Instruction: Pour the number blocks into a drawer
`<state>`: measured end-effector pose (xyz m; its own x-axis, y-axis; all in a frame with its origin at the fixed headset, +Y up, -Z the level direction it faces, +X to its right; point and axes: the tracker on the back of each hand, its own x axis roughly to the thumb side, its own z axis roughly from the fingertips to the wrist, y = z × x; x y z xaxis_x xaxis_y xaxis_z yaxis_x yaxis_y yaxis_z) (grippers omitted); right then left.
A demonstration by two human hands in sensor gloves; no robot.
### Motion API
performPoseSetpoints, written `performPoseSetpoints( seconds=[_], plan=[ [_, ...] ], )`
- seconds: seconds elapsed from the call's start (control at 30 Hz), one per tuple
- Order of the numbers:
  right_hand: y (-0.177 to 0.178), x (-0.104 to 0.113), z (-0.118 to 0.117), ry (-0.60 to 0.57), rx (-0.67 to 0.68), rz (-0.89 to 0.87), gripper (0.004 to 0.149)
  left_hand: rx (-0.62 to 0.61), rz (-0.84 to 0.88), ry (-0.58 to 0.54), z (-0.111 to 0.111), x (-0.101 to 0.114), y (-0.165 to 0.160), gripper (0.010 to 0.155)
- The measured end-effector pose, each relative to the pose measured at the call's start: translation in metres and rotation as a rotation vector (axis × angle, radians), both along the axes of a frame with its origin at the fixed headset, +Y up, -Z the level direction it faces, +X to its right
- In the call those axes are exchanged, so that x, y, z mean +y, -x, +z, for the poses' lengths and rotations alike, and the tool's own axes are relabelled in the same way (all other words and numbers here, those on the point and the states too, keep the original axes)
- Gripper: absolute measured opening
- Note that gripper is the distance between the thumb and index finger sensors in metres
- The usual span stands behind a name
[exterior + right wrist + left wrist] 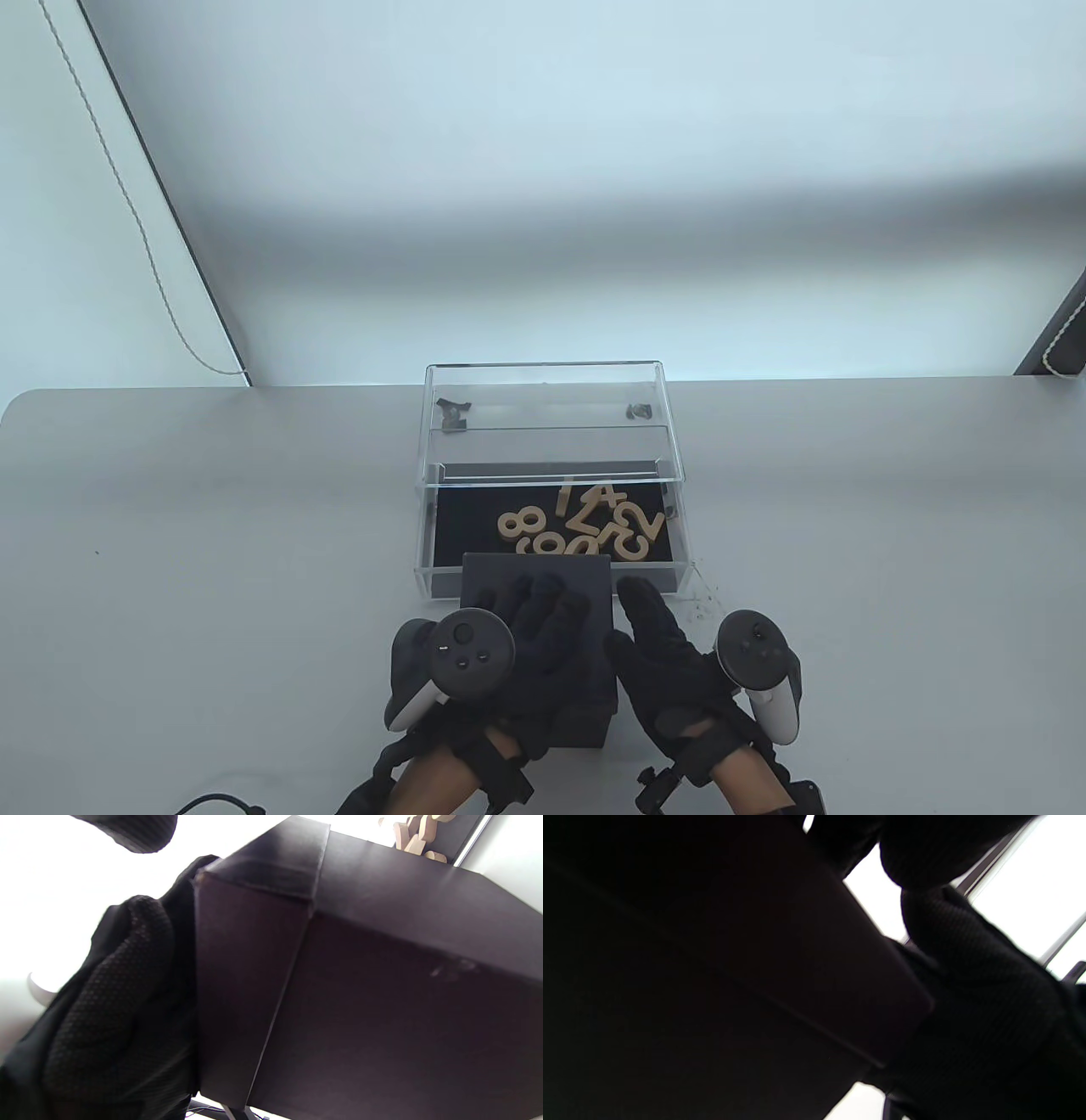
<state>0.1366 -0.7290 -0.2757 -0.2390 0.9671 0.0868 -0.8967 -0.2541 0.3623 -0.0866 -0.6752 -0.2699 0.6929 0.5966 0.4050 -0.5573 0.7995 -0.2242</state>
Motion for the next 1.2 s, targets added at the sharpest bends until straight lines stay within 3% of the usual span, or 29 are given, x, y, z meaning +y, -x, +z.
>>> performPoseSetpoints(
  seconds=[0.17, 0.43, 1.2],
  plan=[
    [0.0, -0.001, 0.001, 0.004, 0.0, 0.007, 0.085, 0.0, -0.18, -0.043, 0.003, -0.003, -0.006, 0.067],
    [0.003, -0.009, 0.003, 0.024, 0.02, 0.034, 0.085, 0.033, -0.183, -0.041, 0.004, -0.005, 0.007, 0.066],
    [0.005, -0.013, 0.004, 0.07, 0.03, 0.022, 0.084, 0.248, -0.168, -0.02, 0.023, -0.007, 0.148, 0.066]
  ],
)
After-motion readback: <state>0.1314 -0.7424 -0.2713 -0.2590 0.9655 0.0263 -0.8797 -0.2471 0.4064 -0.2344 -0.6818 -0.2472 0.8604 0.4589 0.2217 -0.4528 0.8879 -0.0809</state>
